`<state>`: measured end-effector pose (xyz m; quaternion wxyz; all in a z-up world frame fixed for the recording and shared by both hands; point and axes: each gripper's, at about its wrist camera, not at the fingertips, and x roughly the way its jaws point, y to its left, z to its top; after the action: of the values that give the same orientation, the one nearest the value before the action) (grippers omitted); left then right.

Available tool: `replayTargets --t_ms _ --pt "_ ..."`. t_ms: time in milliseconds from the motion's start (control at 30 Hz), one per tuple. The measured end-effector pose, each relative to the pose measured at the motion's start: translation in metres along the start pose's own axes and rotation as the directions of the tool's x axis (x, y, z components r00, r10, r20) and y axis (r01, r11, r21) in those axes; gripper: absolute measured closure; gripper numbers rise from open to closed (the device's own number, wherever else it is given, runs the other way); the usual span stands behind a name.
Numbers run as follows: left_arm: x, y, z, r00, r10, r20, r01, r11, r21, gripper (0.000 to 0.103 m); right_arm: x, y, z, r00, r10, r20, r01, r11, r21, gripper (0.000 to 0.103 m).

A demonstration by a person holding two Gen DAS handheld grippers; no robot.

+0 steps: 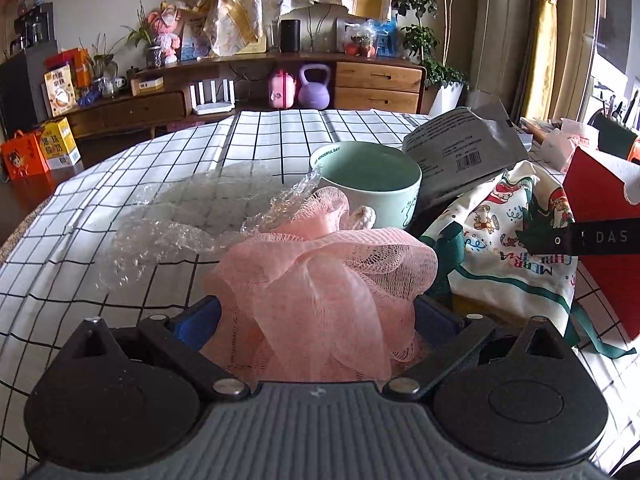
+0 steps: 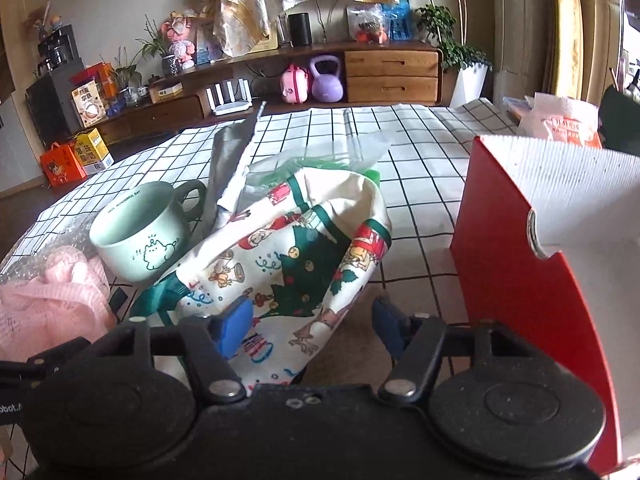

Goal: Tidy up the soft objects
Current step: 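Grasp the pink mesh puff with left tool while right tool grasps the Christmas-print bag, then carry the pink puff and Christmas bag over the red box with both tools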

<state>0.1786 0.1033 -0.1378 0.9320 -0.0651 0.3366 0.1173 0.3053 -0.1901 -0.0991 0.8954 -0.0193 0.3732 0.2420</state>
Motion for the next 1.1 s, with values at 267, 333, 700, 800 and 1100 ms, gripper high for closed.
replayTargets --t_ms 267,333,700,800,1100 --pt "-0.001 0.007 0.000 1.000 -0.025 -0.012 0.025 0.999 -0.044 0.038 -0.002 -0.006 -0.003 1.000 0.021 0.005 -0.022 0.998 0.061 0.072" --pt "-0.004 0.008 0.001 1.000 -0.025 -0.008 0.025 0.998 -0.052 0.043 -0.005 -0.007 -0.002 1.000 0.023 0.016 -0.024 0.997 0.069 0.079" --pt "-0.026 0.011 0.003 0.999 -0.002 0.048 0.005 0.998 -0.056 0.077 -0.038 -0.008 0.003 0.994 0.047 0.099 -0.055 0.995 0.084 0.097" --pt "-0.036 0.010 0.005 0.998 -0.001 0.069 0.004 0.999 -0.049 0.079 -0.052 -0.011 0.003 0.991 0.051 0.124 -0.063 0.994 0.091 0.098" --pt "-0.076 0.002 0.009 0.990 -0.053 0.128 0.058 0.998 -0.032 0.081 -0.103 -0.026 0.000 0.981 0.084 0.178 -0.104 0.989 0.107 0.100"
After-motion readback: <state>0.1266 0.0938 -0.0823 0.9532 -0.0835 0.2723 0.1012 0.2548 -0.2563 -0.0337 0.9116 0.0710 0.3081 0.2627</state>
